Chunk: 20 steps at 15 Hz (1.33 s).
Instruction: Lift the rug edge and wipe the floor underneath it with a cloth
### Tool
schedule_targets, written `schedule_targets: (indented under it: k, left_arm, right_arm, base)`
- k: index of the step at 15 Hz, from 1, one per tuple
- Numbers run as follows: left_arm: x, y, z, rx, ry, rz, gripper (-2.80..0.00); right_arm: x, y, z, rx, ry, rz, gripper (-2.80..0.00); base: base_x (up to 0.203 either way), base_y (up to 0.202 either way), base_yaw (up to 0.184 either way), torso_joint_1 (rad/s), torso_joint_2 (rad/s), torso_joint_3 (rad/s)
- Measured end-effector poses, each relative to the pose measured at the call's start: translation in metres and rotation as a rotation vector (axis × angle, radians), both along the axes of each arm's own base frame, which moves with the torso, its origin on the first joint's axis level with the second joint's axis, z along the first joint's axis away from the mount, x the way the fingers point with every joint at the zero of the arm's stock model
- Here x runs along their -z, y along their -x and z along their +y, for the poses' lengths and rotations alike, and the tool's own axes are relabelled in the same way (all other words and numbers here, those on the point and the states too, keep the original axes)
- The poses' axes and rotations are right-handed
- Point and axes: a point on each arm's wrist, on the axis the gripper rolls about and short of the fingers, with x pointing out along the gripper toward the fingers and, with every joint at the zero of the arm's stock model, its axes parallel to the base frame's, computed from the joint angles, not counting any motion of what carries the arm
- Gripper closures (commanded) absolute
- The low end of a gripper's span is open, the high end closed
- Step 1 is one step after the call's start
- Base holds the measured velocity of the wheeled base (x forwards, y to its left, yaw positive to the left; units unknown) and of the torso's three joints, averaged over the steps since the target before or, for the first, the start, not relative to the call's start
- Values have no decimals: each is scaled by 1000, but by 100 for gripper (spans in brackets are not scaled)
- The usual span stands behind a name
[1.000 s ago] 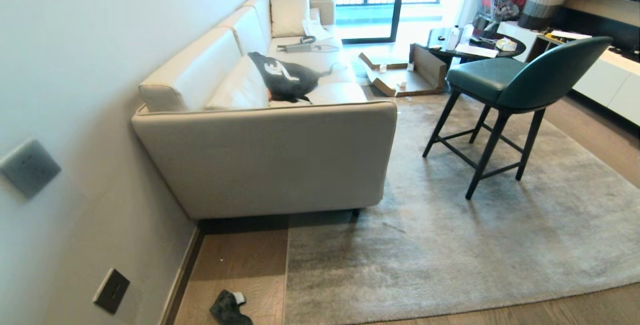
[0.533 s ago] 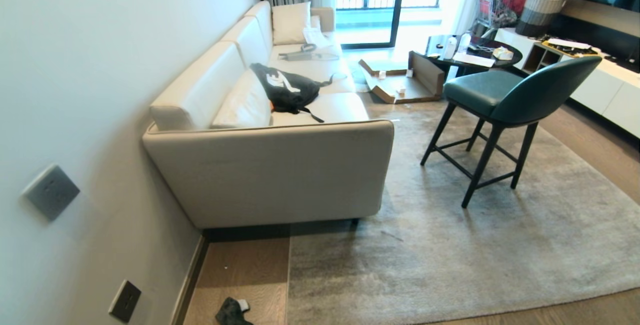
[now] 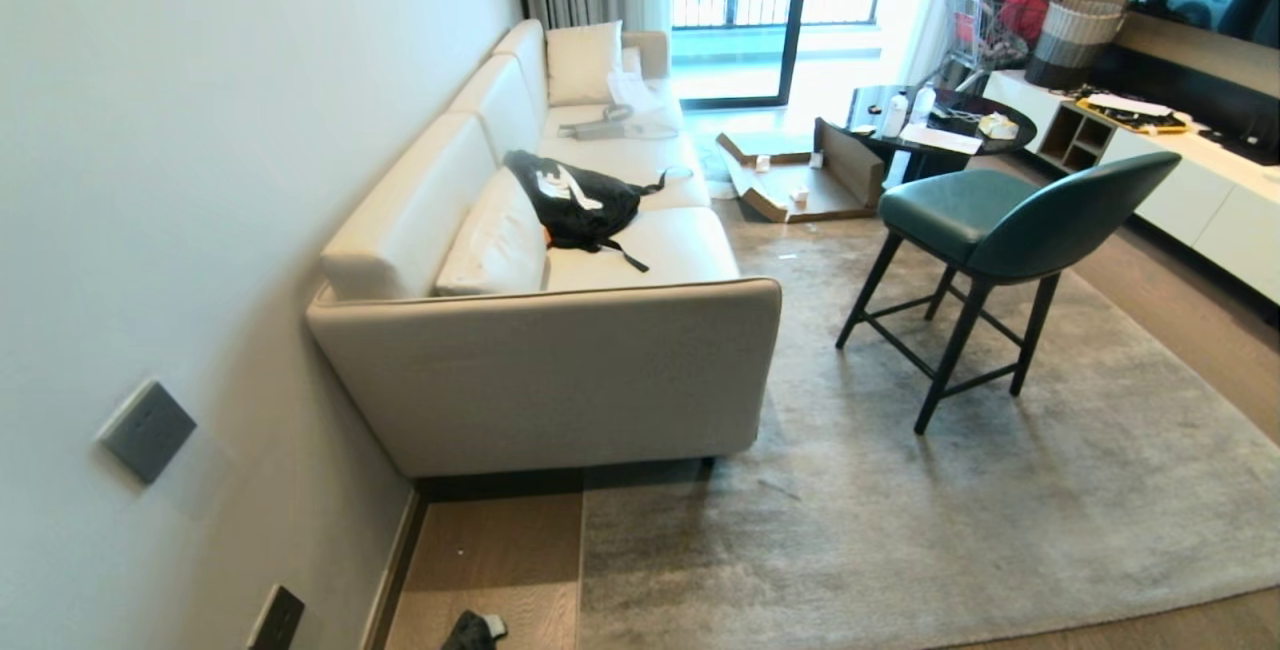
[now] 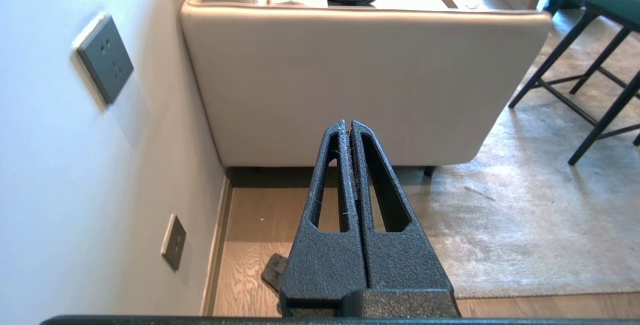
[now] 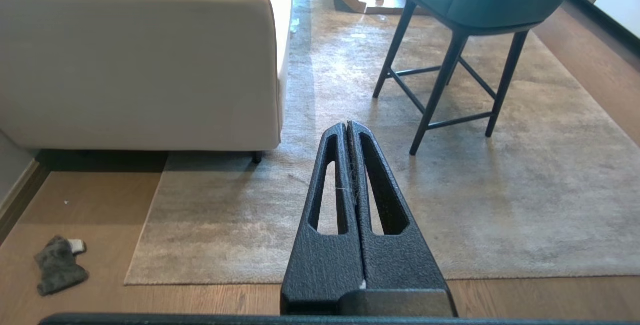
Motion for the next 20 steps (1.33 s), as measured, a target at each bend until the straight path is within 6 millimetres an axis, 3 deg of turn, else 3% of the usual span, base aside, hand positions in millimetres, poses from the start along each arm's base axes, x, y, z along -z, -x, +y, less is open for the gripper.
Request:
schedule_targets:
  k: [7,20]
  left_arm:
    - [0,0,0,0,0,0,0]
    - [0,0,0,-1,0,-1,0]
  right_arm:
    - [0,0,0,2,1,-1,0]
    - [0,0,0,2,2,1,0]
  base:
    - [0,0,0,212,-562,-351]
    - [0,0,0,152,-352,-203]
